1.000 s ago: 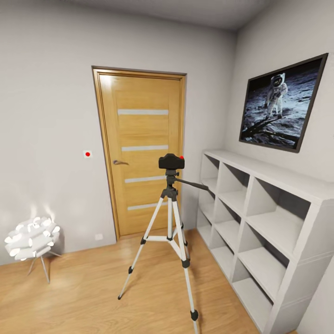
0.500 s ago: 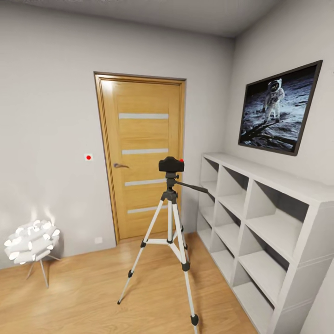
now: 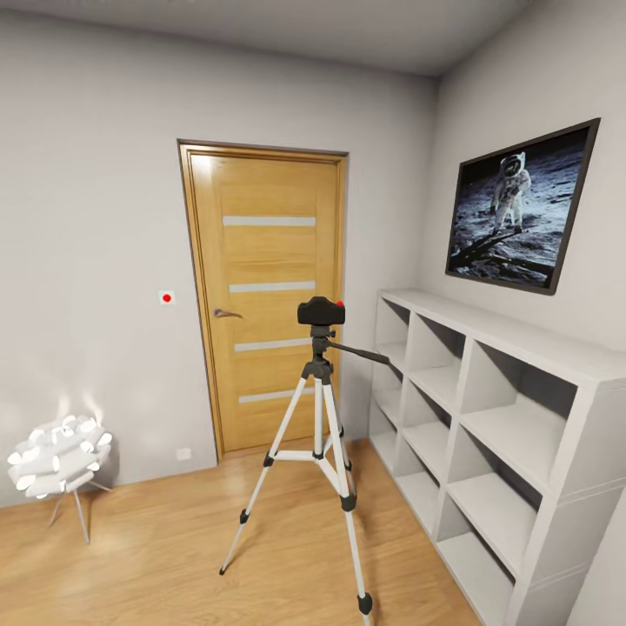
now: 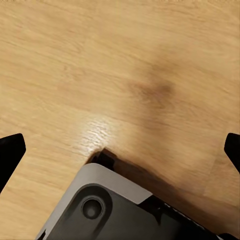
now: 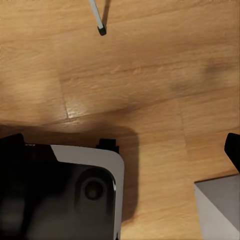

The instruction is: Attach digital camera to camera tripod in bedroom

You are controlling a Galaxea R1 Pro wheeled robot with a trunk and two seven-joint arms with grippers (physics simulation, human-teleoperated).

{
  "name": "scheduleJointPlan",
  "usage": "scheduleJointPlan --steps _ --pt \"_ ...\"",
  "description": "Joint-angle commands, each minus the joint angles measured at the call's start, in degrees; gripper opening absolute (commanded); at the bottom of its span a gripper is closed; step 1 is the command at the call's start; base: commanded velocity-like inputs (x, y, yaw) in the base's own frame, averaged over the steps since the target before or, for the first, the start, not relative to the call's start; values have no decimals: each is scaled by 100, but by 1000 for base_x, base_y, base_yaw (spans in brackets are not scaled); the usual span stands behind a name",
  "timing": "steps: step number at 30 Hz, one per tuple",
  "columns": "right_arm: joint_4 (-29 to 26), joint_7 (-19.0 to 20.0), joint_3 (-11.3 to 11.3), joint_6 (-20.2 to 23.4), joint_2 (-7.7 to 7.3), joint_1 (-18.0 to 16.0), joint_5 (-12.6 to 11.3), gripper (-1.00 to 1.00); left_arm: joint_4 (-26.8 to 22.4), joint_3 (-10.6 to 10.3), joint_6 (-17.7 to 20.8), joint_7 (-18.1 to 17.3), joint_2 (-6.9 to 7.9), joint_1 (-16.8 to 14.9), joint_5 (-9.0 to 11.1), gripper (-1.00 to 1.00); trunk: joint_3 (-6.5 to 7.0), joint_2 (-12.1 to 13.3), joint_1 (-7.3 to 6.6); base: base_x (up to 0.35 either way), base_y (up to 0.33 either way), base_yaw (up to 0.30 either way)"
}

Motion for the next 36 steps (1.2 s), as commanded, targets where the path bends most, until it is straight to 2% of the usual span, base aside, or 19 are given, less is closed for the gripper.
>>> scheduleJointPlan --steps 1,22,36 --pt "15 11 -19 -33 -2 -7 53 100 -5 -48 -7 23 0 0 37 100 -2 -4 2 0 0 0" --pt "9 15 1 -49 -23 -7 97 100 -3 -48 -7 23 0 0 36 100 0 -4 2 0 0 0" --pt "9 6 1 -59 39 -7 109 100 -4 -56 -7 27 0 0 32 100 0 -4 2 0 0 0"
